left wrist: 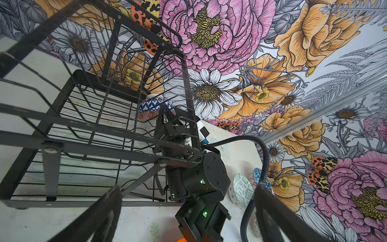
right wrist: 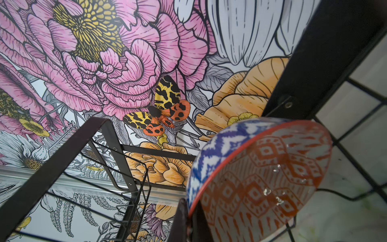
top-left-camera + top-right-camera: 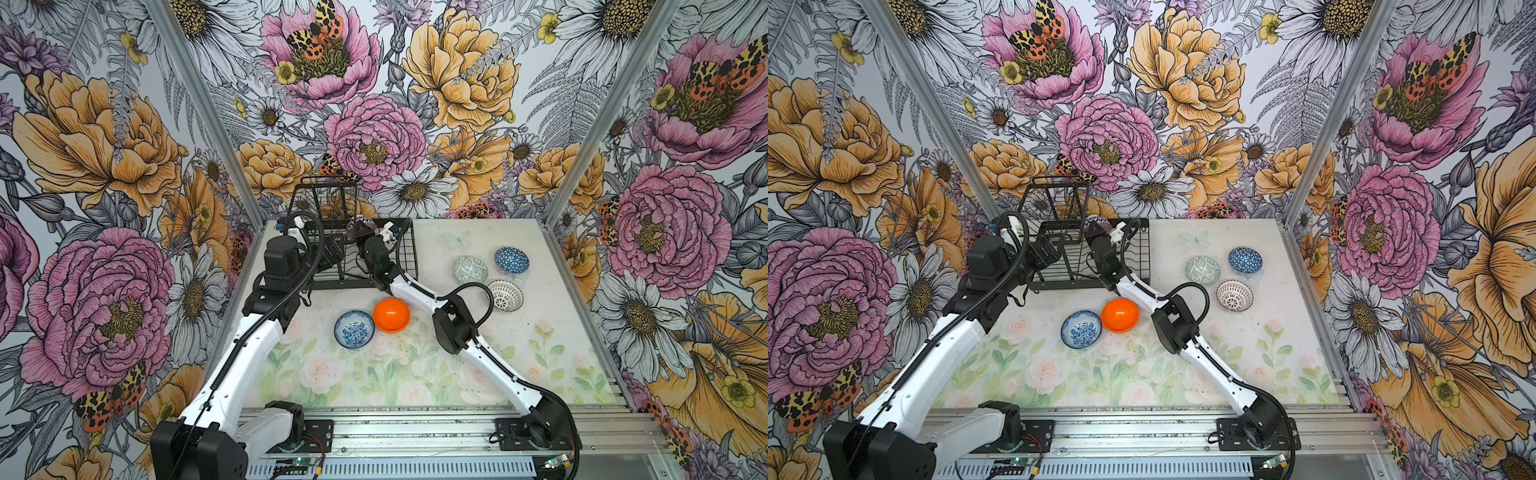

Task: Load bowls into a dish rack
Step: Place the bowl in the dish rack, then rotate the dish rack at the top-left of the table.

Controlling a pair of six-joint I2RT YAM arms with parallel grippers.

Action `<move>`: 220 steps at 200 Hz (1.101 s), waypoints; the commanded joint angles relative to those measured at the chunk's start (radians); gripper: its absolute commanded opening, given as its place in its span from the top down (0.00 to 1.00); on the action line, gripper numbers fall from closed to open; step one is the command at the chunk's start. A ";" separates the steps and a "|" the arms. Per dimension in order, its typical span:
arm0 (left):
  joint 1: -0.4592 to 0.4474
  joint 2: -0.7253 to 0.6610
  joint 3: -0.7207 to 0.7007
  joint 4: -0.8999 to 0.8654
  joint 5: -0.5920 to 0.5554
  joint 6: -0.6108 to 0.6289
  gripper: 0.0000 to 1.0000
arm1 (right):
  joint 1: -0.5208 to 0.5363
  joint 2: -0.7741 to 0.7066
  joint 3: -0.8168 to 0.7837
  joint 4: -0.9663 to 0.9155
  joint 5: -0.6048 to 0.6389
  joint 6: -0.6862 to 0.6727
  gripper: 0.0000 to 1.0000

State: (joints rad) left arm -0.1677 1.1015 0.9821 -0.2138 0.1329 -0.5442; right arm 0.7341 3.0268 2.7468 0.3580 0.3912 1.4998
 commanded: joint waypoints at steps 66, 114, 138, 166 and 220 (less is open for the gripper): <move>0.086 0.023 0.041 -0.033 0.060 -0.009 0.01 | 0.005 0.027 0.041 -0.081 0.004 0.039 1.00; 0.212 0.068 0.143 -0.054 0.089 -0.044 0.01 | -0.019 0.020 0.040 -0.107 -0.082 0.065 1.00; 0.276 0.102 0.185 -0.052 0.085 -0.052 0.01 | -0.021 0.013 0.040 -0.108 -0.104 0.060 1.00; 0.351 0.156 0.208 -0.037 0.088 -0.061 0.01 | -0.024 0.007 0.040 -0.106 -0.128 0.059 1.00; 0.409 0.342 0.308 -0.008 0.191 -0.081 0.01 | -0.025 0.004 0.038 -0.082 -0.159 0.063 1.00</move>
State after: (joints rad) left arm 0.2352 1.3895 1.2320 -0.2474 0.2569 -0.6044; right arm 0.7063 3.0268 2.7670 0.3069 0.2775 1.5555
